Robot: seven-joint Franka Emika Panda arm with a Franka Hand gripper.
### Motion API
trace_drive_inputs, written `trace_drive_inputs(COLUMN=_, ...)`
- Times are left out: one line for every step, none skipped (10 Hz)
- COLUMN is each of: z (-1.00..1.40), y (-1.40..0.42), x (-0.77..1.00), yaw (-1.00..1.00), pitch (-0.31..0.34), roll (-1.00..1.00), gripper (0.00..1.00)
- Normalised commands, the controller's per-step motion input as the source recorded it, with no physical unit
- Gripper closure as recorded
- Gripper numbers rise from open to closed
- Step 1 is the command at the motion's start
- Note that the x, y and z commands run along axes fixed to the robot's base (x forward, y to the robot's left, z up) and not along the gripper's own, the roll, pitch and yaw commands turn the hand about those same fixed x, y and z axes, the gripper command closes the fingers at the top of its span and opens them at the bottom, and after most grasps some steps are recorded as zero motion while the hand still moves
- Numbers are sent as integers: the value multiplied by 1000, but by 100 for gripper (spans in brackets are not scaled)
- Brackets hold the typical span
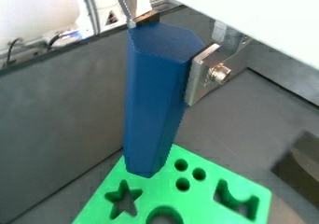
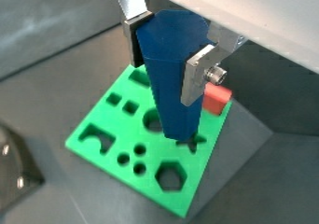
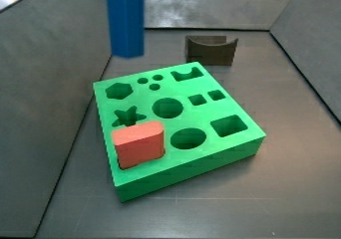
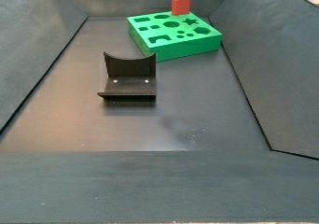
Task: Pick up the hexagon object. Move up. Move to above the board. Insert the hexagon object.
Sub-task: Insert the hexagon object.
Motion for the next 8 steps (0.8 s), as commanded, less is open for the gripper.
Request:
trace_drive_inputs(z=-606, y=214, x=-500, yaw=526, pitch=-197, roll=283, gripper=100)
trace_drive_inputs(z=-571, y=191, x=-506, yaw=520, pitch=-183, roll=324, gripper=100)
trace_drive_inputs(z=-540, y=171, x=-451, yaw=531, pitch=-174, roll=340, gripper=100)
trace_drive_inputs(z=-520, y=120, x=-349, yaw=471, pitch=-179, roll=340, gripper=100)
trace_drive_inputs(z=0, y=0, x=0, yaw=111, pitch=-4, roll=0, gripper=100)
trace_drive_inputs(z=-197, y=-9, x=-23, yaw=0, pitch=-44, roll=111, gripper=100)
trace_drive_inputs(z=-429, y=0, x=54, yaw=29, pitch=-69, roll=151, gripper=100)
trace_drive_inputs(z=-569, y=0, x=180, yaw=143, pitch=-76, roll=231, gripper=100)
